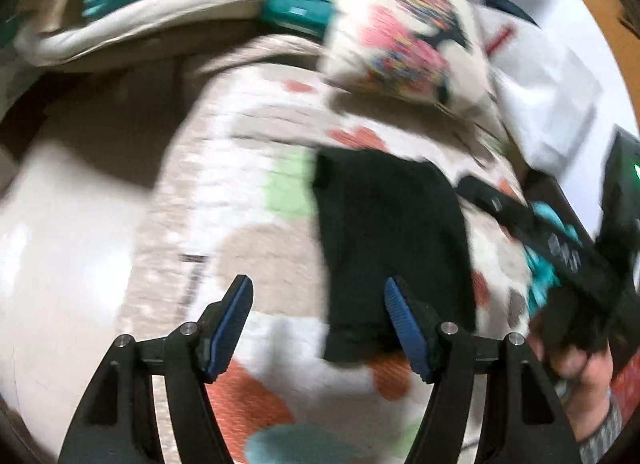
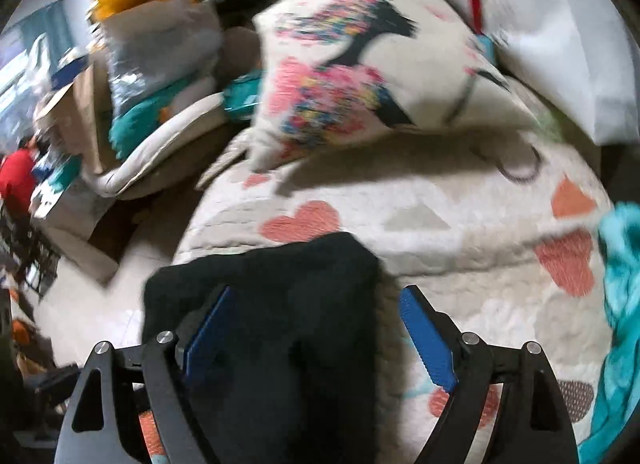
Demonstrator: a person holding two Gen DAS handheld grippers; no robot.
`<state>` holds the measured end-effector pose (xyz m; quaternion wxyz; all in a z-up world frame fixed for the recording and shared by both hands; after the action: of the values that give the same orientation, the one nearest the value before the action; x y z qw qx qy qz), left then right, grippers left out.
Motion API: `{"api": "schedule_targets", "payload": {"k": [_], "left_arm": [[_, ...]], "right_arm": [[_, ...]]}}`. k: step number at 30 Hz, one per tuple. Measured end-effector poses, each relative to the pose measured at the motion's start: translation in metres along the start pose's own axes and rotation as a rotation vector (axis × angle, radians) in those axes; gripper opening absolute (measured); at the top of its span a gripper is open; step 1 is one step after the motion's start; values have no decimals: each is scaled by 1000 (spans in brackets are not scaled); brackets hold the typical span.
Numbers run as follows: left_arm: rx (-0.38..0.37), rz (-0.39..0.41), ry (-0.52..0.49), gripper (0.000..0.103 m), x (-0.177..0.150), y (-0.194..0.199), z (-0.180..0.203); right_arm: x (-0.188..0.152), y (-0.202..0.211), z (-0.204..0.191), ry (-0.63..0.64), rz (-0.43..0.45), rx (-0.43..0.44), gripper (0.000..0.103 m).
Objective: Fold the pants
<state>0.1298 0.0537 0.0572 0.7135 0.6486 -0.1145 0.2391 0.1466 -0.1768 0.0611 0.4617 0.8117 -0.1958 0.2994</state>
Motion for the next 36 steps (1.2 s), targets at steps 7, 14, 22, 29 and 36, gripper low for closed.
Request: {"api": "schedule_targets", "payload": {"k": [7, 14, 22, 29, 36], "left_arm": [[58, -22, 119, 68, 5, -7, -44], [69, 58, 114, 69, -12, 18, -55], [193, 144, 143, 69, -68, 54, -76], [284, 247, 176, 69, -85, 114, -92], [378, 300, 137, 70, -100, 154, -78]], "right_arm": [[-19, -67, -22, 124, -200, -131, 89], [-10, -41, 2, -37, -148, -85, 96], [-7, 28, -6, -24, -18, -121, 97], [-39, 30, -30, 50, -44, -127, 97], [-66, 42, -47, 100, -38, -93, 97]]}}
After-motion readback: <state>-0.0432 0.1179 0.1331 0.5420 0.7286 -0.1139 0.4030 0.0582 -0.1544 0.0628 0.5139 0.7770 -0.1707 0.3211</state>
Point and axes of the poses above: each gripper's, at about its wrist camera, not at the fingertips, and y roughly against the way its jaws point, z to its right, x to its top, the point moved 4 cm from there along -y, roughly the way its jaws point, and after that the axes turned 15 degrees about x, right-handed, at the moved point
